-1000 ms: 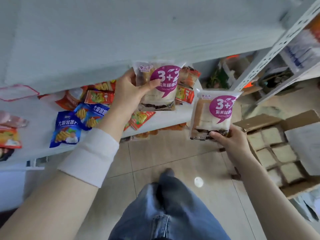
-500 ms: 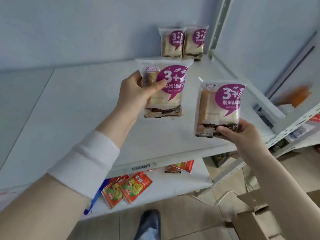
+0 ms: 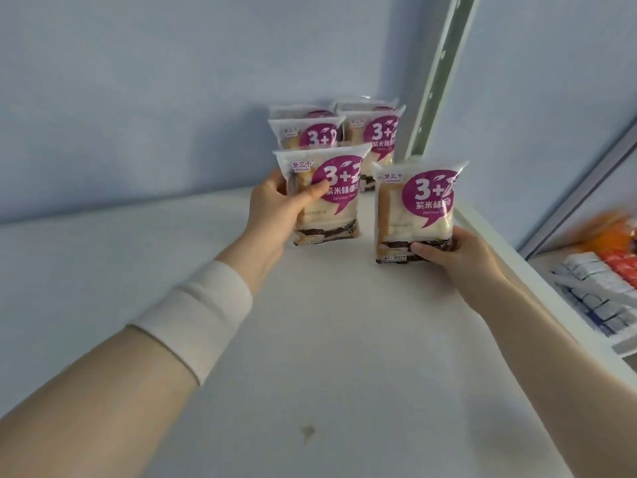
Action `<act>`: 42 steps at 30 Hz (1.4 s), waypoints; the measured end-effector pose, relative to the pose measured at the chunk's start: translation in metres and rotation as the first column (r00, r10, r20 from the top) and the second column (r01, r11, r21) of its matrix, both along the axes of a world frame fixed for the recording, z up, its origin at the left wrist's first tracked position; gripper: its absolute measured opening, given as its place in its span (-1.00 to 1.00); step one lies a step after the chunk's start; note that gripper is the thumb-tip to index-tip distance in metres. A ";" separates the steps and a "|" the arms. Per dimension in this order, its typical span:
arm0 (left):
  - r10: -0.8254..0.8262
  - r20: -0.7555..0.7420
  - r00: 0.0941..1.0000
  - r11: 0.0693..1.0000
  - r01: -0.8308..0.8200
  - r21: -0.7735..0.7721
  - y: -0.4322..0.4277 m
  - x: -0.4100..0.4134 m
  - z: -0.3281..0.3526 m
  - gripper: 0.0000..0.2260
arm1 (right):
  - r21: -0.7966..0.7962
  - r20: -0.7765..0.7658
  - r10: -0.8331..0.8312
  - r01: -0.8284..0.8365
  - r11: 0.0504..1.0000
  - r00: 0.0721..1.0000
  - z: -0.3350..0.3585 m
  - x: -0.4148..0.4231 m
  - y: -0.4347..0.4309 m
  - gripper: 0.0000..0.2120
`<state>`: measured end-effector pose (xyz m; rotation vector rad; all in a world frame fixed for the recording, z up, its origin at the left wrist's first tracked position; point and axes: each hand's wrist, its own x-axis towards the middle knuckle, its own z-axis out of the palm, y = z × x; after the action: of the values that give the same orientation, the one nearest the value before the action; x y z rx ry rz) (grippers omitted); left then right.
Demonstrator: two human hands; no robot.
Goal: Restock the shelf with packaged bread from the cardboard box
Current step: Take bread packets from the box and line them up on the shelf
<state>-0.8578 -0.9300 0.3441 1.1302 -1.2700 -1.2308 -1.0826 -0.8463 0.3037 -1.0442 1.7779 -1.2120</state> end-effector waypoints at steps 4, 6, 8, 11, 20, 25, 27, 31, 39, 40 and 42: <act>0.091 0.038 0.995 0.995 -0.089 -0.051 -0.043 -0.016 -0.011 -0.75 | -0.056 -0.017 0.050 -0.051 0.997 0.999 -0.004 -0.009 -0.068 -0.66; 0.163 0.082 0.983 0.983 -0.155 -0.102 -0.055 -0.023 -0.017 -0.72 | -0.076 -0.030 0.063 -0.065 0.995 0.998 -0.007 -0.012 -0.092 -0.63; 0.255 0.122 0.959 0.958 -0.233 -0.167 -0.063 -0.028 -0.021 -0.63 | -0.092 -0.072 0.072 -0.079 0.993 0.995 -0.011 -0.015 -0.109 -0.62; 0.348 0.159 0.924 0.922 -0.306 -0.237 -0.067 -0.033 -0.026 -0.54 | -0.129 -0.197 0.062 -0.088 0.988 0.979 -0.015 -0.017 -0.121 -0.67; 0.408 0.270 0.872 0.902 -0.339 -0.270 -0.059 -0.039 -0.029 -0.56 | -0.115 -0.320 -0.048 0.011 0.993 0.946 -0.011 -0.004 -0.113 -0.41; 0.356 0.384 0.852 0.928 -0.274 -0.253 -0.031 -0.029 -0.014 -0.32 | -0.027 -0.544 -0.030 0.018 0.999 0.838 0.007 0.014 -0.075 -0.18; 0.386 0.557 0.736 0.909 -0.201 -0.365 -0.007 -0.020 -0.008 -0.30 | 0.010 -0.687 0.004 0.003 1.000 0.726 0.014 0.024 -0.045 -0.20; 0.306 0.878 0.369 0.870 0.266 -0.415 0.055 -0.004 -0.001 -0.42 | 0.107 -0.871 0.086 0.017 0.994 0.483 0.024 0.045 0.026 -0.31; 0.184 0.983 0.000 0.742 0.656 -0.139 0.201 -0.029 0.018 -0.63 | 0.193 -0.935 0.137 0.147 0.970 0.326 0.041 0.059 0.196 -0.48; 0.189 0.982 0.012 0.716 0.683 -0.146 0.221 -0.039 0.020 -0.63 | 0.189 -0.933 0.123 0.168 0.968 0.337 0.042 0.055 0.221 -0.49; 0.189 0.981 0.041 0.649 0.745 -0.156 0.265 -0.065 0.023 -0.63 | 0.210 -0.931 0.130 0.209 0.955 0.341 0.039 0.042 0.273 -0.51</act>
<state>-0.9226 -0.6647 0.3669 1.0325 -2.9140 0.1974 -1.0403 -0.5733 0.3432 -1.7129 2.7546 -0.1747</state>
